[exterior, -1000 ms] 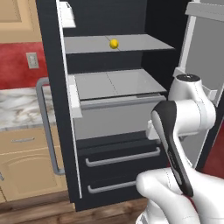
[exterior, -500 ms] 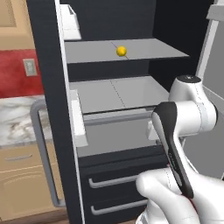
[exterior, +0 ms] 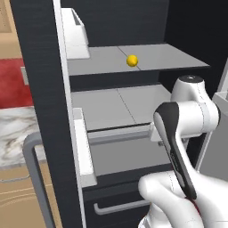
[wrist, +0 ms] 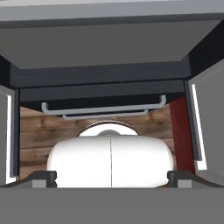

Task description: Retrieve a lemon from the fridge and place it on the cutting board with the fish.

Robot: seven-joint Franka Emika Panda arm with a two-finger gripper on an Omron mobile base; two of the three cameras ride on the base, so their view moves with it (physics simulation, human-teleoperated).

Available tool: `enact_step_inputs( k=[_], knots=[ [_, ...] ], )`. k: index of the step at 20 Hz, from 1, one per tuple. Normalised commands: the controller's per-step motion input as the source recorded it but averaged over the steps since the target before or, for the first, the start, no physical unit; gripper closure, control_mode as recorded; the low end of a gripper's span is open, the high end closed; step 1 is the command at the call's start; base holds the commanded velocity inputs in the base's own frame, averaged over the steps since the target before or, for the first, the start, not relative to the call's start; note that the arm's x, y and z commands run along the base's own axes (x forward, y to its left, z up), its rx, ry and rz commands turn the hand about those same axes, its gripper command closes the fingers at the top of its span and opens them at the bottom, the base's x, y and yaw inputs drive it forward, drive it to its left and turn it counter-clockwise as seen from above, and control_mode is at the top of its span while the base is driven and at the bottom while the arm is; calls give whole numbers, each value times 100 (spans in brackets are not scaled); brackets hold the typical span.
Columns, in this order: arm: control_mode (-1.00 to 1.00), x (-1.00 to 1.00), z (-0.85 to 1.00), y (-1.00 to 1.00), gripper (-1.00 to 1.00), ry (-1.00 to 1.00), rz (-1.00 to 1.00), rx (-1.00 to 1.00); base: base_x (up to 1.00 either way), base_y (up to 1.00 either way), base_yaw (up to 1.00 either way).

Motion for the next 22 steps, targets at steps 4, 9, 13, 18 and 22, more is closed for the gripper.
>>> enact_step_inputs(
  k=[4, 9, 13, 18, 22],
  knots=[
    [100, 0, 0, 0, -100, 0, 0, 0, 56, 0, 0],
    [100, 0, 0, 0, -100, 0, 0, 0, 63, 4, 0],
    [-100, 9, 0, 0, -100, 0, 0, 0, 21, 0, 0],
    [-100, 0, 11, 0, -100, -16, 8, -1, 0, 0, 0],
    [-100, -3, 42, 0, -100, -43, 13, -9, 0, 0, 0]
  ],
)
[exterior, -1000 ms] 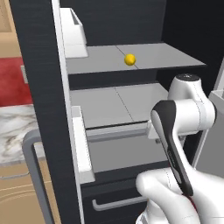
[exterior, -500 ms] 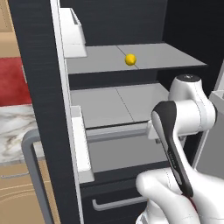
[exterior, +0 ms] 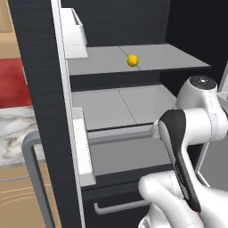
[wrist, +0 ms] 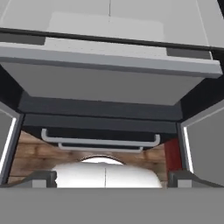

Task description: Retrieve a lemon from the fridge and place it on the cutting board with the fish.

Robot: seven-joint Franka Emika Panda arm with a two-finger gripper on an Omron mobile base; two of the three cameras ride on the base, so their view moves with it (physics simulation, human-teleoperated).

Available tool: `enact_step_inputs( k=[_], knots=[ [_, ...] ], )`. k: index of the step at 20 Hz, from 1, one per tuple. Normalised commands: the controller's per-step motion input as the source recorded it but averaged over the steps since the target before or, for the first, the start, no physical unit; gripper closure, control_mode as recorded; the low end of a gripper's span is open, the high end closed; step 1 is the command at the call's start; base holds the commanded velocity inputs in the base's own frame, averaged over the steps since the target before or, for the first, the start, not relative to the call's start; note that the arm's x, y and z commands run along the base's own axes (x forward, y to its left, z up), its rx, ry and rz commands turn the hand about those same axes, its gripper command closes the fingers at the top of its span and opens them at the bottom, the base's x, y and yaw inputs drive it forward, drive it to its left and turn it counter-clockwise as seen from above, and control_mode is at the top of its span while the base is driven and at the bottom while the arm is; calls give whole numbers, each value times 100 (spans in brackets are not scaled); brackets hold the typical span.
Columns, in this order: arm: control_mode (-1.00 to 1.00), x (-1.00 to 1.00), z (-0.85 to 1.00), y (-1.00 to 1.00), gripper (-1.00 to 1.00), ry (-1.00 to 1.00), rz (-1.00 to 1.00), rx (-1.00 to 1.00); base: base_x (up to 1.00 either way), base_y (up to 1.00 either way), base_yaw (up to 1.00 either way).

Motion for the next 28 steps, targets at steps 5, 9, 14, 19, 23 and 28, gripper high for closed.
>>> enact_step_inputs(
  k=[5, 9, 14, 19, 23, 28],
  knots=[
    [-100, 10, 77, 3, -100, -21, 4, -12, 0, 0, 0],
    [-100, 21, 74, 2, -100, -9, -4, 4, 0, 0, 0],
    [-100, 16, 31, 11, -100, 2, -4, 16, 0, 0, 0],
    [-100, -1, 23, 8, -100, -1, 0, 12, 0, 0, 0],
    [-100, 0, 21, 0, -100, -14, -1, 1, 0, 0, 0],
    [-100, 1, 34, 0, -100, -21, 0, 1, 0, 0, 0]
  ],
)
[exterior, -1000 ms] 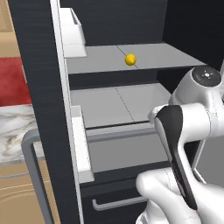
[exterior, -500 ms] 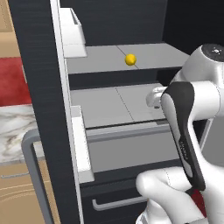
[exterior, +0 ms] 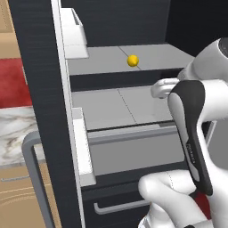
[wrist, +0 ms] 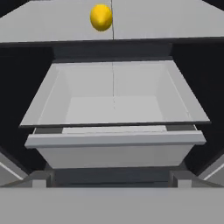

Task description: Retrieve a lemon from the fridge and place it on the cutting board with the fish.

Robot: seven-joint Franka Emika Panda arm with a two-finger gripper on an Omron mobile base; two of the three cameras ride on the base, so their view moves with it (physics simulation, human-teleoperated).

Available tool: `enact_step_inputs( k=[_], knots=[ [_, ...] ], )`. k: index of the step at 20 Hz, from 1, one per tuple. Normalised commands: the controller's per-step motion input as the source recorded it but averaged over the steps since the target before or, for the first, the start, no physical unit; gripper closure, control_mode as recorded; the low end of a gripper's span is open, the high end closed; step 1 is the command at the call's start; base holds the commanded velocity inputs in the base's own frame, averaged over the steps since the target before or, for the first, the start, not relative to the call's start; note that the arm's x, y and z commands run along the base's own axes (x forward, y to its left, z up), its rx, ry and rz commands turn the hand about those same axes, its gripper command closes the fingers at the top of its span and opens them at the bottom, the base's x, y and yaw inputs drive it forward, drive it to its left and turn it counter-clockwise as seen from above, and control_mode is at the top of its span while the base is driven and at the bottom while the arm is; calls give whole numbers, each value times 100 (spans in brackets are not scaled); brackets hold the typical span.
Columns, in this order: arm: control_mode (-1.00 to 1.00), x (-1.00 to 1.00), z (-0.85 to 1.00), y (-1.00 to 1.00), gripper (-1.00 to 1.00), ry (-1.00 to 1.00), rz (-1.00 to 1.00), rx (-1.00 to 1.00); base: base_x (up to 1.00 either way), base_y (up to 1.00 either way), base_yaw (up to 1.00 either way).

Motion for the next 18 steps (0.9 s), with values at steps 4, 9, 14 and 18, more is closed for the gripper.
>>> enact_step_inputs(
  k=[4, 9, 14, 18],
  knots=[
    [-100, 2, 43, 1, -100, -8, 0, 2, 0, 0, 0],
    [-100, 24, 44, 5, -100, 0, -1, 0, 0, 0, 0],
    [-100, 46, 30, 14, -100, 0, 0, 0, 0, 0, 0],
    [-100, 55, 3, 24, -100, -5, 0, -1, 0, 0, 0]
  ],
)
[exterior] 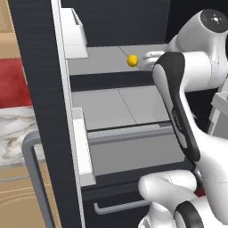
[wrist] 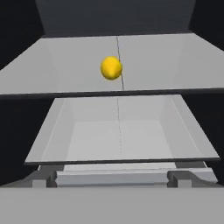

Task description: Retrieve a lemon from the fridge and place it on the cutting board with the fish.

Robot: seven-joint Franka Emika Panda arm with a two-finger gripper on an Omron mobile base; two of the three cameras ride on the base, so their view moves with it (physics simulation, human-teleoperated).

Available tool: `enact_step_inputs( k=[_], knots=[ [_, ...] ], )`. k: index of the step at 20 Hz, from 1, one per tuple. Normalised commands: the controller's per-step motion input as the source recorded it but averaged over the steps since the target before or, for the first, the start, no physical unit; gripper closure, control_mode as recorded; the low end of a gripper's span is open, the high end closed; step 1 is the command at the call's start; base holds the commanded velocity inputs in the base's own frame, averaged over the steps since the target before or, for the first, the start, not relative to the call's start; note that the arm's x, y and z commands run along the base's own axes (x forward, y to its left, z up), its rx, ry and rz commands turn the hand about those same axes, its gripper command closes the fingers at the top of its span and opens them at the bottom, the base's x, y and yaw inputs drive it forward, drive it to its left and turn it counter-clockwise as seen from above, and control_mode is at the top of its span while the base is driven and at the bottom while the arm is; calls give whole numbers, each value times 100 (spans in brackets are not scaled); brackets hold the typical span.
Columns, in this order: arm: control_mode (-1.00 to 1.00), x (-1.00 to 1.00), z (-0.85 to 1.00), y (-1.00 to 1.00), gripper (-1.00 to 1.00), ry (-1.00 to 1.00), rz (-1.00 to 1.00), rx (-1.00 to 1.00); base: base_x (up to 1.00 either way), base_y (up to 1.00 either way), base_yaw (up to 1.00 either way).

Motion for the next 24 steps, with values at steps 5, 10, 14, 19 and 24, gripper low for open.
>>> enact_step_inputs(
  k=[5, 10, 14, 19, 24],
  knots=[
    [-100, 54, -8, 3, -100, -11, 0, 0, 0, 0, 0],
    [-100, 65, -11, -6, -100, -4, 2, 0, 0, 0, 0],
    [-100, 66, -14, -12, -100, -2, 3, 0, 0, 0, 0],
    [-100, 61, -1, -1, -100, 0, 0, 0, 0, 0, 0],
    [-100, 56, 0, 0, -100, 0, 0, 0, 0, 0, 0]
  ],
)
